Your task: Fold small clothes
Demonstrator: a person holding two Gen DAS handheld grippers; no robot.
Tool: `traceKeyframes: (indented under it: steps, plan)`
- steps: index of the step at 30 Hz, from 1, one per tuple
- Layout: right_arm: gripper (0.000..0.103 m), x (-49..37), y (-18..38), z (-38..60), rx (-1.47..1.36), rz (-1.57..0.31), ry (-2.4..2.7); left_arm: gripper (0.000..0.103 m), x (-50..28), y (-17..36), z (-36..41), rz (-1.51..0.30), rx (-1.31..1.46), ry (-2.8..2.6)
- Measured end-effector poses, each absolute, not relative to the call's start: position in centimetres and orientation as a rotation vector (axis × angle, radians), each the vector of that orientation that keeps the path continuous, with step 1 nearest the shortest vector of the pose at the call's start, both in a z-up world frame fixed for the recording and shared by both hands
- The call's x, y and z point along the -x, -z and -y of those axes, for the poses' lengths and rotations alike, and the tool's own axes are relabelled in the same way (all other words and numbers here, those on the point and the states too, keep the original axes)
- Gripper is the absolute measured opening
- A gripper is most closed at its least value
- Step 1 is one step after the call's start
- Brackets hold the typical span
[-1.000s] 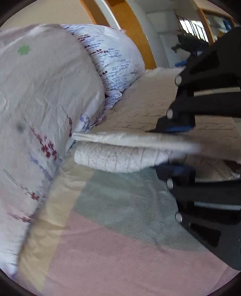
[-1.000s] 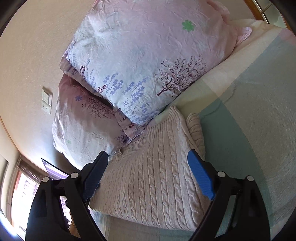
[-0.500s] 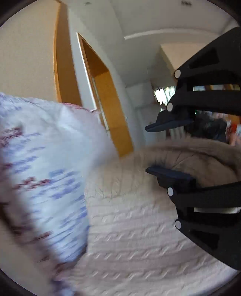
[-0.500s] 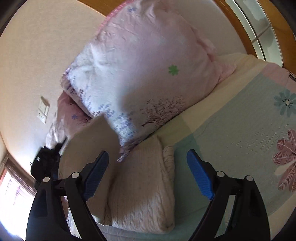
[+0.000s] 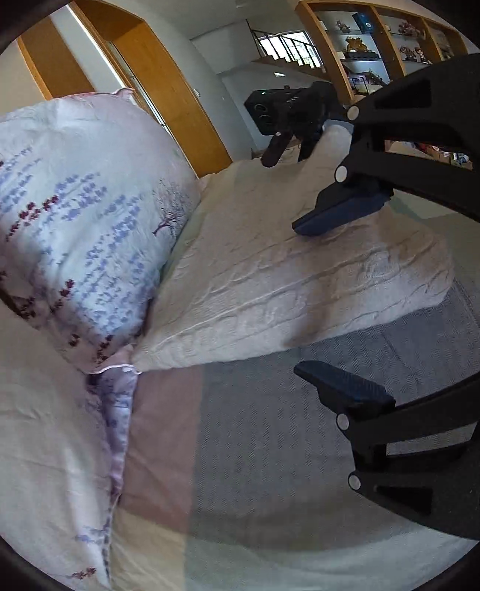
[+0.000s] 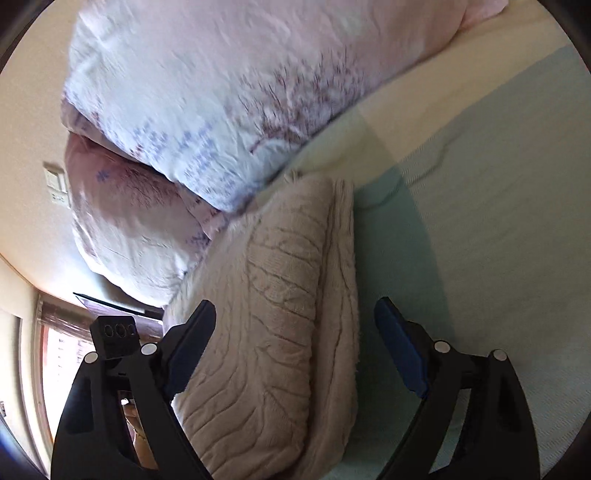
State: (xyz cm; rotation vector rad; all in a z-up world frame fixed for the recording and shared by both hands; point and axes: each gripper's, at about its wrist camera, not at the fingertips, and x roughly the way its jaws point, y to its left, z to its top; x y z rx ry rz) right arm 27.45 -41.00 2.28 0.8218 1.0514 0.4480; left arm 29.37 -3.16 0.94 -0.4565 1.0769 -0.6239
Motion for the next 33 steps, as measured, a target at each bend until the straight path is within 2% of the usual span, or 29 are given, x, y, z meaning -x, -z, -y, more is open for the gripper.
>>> traceKeyframes:
  steps: [1, 2, 3, 4, 5, 6, 8, 10, 13, 15, 17, 19, 20, 21, 22, 23, 25, 27, 28, 30, 33]
  plan:
    - [0.078, -27.5, -2.4, 40.6, -0.792, -1.044, -0.441, 0.071, -29.4, -0.6, 3.6, -1.073, 0.473, 0.637]
    - [0.058, -27.5, -2.1, 40.2, -0.797, -1.053, -0.461, 0.072, -29.6, -0.3, 3.9, -1.066, 0.499, 0.652]
    - [0.047, -27.5, -1.7, 39.9, -0.803, -1.071, -0.473, 0.073, -29.9, -0.2, 4.3, -1.061, 0.512, 0.648]
    - [0.044, -27.3, -1.4, 39.7, -0.815, -1.06, -0.482, 0.073, -30.1, -0.1, 4.6, -1.05, 0.526, 0.645]
    - [0.04, -27.1, -1.3, 39.7, -0.829, -1.042, -0.492, 0.066, -30.4, 0.2, 5.0, -1.039, 0.541, 0.65]
    - [0.038, -26.9, -1.3, 39.6, -0.847, -1.029, -0.498, 0.061, -30.6, 0.5, 5.1, -1.028, 0.559, 0.657]
    - [0.037, -26.2, -1.7, 39.3, -0.876, -0.993, -0.514, 0.04, -30.7, 0.5, 4.3, -1.007, 0.605, 0.694]
    - [0.036, -25.5, -2.6, 38.5, -0.886, -0.959, -0.553, 0.033, -30.4, -0.4, 2.6, -0.992, 0.648, 0.734]
    - [0.035, -25.0, -3.9, 35.4, -0.868, -0.935, -0.674, 0.032, -27.7, -3.0, -1.0, -0.899, 0.582, 0.755]
    - [0.035, -25.0, -4.4, 32.5, -0.811, -0.935, -0.722, 0.035, -26.1, -4.7, -3.7, -0.842, 0.518, 0.714]
    - [0.039, -25.9, -3.9, 29.2, -0.721, -0.974, -0.716, 0.044, -25.7, -5.1, -4.9, -0.842, 0.388, 0.579]
    - [0.049, -26.6, -2.9, 27.0, -0.59, -1.041, -0.606, 0.046, -25.2, -5.0, -5.3, -0.842, 0.255, 0.42]
    - [0.058, -26.5, -2.8, 26.9, -0.558, -1.039, -0.545, 0.05, -24.4, -5.4, -5.7, -0.821, 0.213, 0.39]
    - [0.061, -26.1, -3.1, 27.3, -0.562, -1.009, -0.524, 0.056, -23.5, -5.8, -6.1, -0.794, 0.188, 0.38]
    - [0.062, -25.5, -4.0, 28.3, -0.58, -0.94, -0.498, 0.072, -22.6, -6.3, -6.5, -0.765, 0.168, 0.361]
    - [0.065, -24.8, -5.0, 29.4, -0.598, -0.869, -0.483, 0.08, -21.5, -6.8, -6.8, -0.731, 0.141, 0.337]
    - [0.066, -24.6, -6.0, 30.4, -0.636, -0.822, -0.494, 0.085, -19.9, -7.2, -6.9, -0.703, 0.105, 0.315]
    - [0.066, -24.9, -5.9, 30.0, -0.654, -0.865, -0.518, 0.101, -18.4, -6.7, -7.0, -0.716, 0.089, 0.255]
    - [0.066, -25.8, -5.4, 28.8, -0.643, -0.912, -0.528, 0.101, -17.6, -6.6, -6.8, -0.71, 0.081, 0.224]
    - [0.017, -26.9, -4.0, 27.0, -0.598, -1.001, -0.526, 0.101, -17.0, -5.8, -5.5, -0.722, 0.055, 0.216]
    - [0.013, -27.6, -3.8, 27.8, -0.638, -0.97, -0.435, 0.101, -15.2, -4.8, -5.0, -0.746, 0.019, 0.166]
